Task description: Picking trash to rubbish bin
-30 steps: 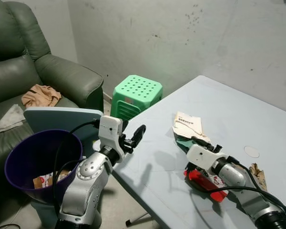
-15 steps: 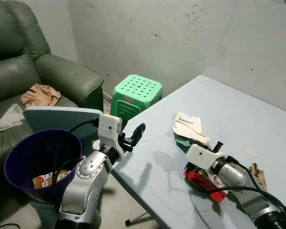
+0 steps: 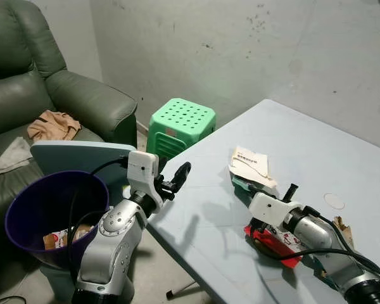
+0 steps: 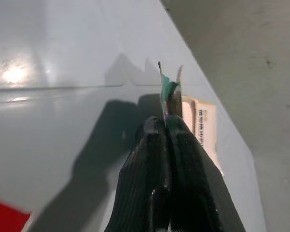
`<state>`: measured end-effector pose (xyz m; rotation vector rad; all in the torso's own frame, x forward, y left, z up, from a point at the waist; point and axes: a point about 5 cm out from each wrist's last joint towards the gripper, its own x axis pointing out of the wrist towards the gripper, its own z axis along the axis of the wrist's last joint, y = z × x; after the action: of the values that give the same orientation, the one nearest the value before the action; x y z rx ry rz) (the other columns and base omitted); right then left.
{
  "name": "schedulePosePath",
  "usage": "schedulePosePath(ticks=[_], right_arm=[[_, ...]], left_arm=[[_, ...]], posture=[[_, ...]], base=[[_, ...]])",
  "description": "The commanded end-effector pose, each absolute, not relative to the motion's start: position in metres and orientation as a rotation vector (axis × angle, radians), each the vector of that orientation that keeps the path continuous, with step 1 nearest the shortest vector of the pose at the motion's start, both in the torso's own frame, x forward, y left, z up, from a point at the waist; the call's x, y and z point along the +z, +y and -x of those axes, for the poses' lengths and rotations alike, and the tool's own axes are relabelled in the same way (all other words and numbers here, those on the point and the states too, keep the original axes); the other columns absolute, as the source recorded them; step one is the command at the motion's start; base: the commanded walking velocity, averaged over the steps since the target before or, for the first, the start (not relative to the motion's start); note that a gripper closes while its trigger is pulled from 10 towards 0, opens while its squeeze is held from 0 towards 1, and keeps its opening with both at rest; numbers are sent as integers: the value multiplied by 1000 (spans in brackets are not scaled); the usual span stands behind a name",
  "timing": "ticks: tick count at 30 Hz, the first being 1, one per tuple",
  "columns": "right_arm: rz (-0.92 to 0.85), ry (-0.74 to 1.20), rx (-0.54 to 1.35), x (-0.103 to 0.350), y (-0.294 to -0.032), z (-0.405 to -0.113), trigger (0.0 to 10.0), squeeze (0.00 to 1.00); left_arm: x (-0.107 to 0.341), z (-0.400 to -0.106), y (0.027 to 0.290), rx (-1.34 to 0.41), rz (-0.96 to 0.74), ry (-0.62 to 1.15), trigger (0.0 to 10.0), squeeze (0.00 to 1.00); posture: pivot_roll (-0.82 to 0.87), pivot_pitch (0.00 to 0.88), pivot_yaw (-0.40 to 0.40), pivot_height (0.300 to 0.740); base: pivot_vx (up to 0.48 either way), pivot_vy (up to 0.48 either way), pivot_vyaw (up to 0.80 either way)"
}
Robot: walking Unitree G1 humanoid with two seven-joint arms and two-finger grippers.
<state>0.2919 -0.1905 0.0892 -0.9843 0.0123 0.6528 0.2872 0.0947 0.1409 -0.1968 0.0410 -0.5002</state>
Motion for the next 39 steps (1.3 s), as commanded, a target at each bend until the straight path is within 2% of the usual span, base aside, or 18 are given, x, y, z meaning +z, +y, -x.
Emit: schedulePosePath(ticks=[1, 11, 20, 29, 31, 35, 39], right_arm=[[991, 33, 704, 88, -194, -287, 10000, 0], [926, -24, 809, 97, -198, -277, 10000, 0], [736, -63, 950, 110, -196, -266, 10000, 0], [434, -102, 924, 134, -194, -278, 10000, 0], [278, -135, 887, 144, -194, -285, 10000, 0], [153, -164, 835, 151, -192, -291, 10000, 0], [102, -183, 846, 155, -189, -291, 10000, 0]], left_arm=[[149, -289, 92, -505, 204, 17, 10000, 0], [148, -289, 93, -502, 209, 21, 10000, 0], [149, -290, 94, -496, 206, 18, 10000, 0], [153, -293, 96, -481, 208, -13, 10000, 0], [155, -295, 100, -477, 208, -22, 10000, 0], [159, -300, 106, -476, 189, -34, 10000, 0], [164, -305, 111, -510, 163, -52, 10000, 0]], posture=[[62, 42, -98, 740], [53, 48, -95, 740], [52, 50, -92, 740], [52, 44, -92, 740], [60, 34, -94, 740], [62, 24, -90, 740], [65, 19, -86, 740]], base=[[0, 0, 0], [0, 0, 0], [0, 0, 0], [0, 0, 0], [0, 0, 0], [0, 0, 0], [0, 0, 0]])
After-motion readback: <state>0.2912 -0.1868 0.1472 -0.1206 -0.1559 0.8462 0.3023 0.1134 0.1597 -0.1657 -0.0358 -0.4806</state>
